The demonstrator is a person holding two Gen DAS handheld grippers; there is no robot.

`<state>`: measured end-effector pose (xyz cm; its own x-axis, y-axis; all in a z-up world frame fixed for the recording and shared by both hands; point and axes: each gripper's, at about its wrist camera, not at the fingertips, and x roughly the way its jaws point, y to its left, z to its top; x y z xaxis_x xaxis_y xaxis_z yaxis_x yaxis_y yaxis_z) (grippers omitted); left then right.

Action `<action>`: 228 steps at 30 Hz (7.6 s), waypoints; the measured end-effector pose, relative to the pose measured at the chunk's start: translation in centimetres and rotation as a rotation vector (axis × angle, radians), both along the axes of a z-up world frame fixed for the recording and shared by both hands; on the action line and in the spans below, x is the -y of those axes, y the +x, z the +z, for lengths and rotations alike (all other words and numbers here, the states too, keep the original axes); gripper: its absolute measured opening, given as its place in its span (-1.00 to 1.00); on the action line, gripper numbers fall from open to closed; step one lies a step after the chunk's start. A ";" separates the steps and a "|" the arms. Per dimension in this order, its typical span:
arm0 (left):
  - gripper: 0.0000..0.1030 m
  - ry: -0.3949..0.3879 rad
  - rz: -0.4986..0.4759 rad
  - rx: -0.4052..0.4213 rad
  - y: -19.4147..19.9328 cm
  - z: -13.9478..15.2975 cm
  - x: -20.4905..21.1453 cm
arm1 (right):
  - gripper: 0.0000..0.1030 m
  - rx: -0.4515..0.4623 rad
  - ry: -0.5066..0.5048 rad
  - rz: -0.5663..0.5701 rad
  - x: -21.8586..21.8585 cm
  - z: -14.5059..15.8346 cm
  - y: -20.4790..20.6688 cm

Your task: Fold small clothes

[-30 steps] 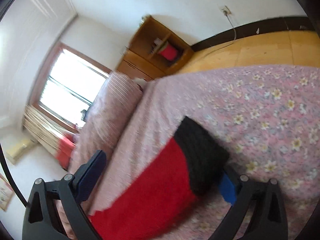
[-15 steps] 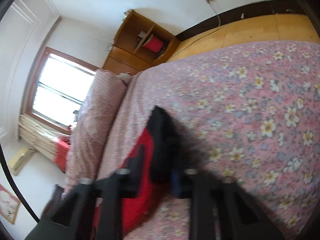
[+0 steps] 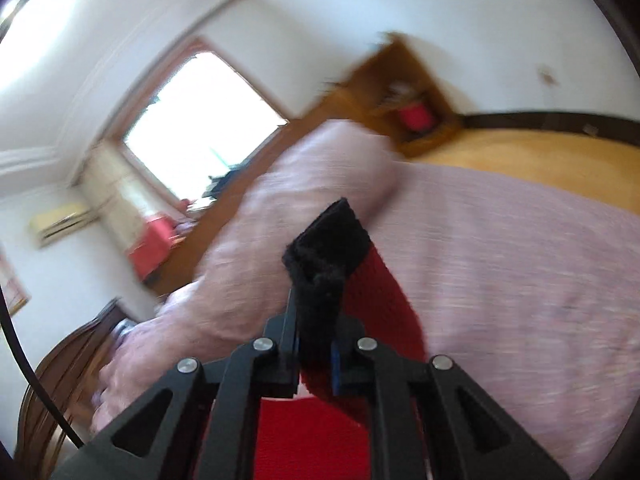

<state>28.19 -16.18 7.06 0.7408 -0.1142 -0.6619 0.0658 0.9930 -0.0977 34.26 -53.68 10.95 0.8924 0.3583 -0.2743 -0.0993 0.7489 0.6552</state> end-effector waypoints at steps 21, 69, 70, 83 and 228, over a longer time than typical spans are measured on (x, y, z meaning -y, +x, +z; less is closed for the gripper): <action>0.21 0.039 0.385 0.033 -8.4 0.2 -26.6 | -0.79 -0.020 -0.292 0.498 -45.2 -4.1 -2.6; -0.15 -0.018 0.373 -0.165 -3.6 -8.4 -25.7 | -1.00 -0.338 -0.555 0.335 -25.8 -12.3 -2.8; -0.15 -0.031 0.368 -0.156 -4.3 -7.7 -25.5 | -1.00 -0.323 -0.555 0.341 -25.7 -11.8 -3.3; -0.14 -0.056 0.302 -0.190 -14.1 -6.1 -25.0 | -0.65 -0.321 -0.458 0.374 -19.9 -11.0 -12.6; -0.03 -0.429 0.190 -0.177 -9.1 -5.9 -31.6 | 0.00 -0.289 -0.415 0.333 -20.4 -8.8 -3.5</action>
<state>19.05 15.46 1.16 0.6555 -0.2777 -0.7023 -0.1665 0.8539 -0.4931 30.80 -33.29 2.18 0.6194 0.4167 -0.6654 -0.2341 0.9070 0.3501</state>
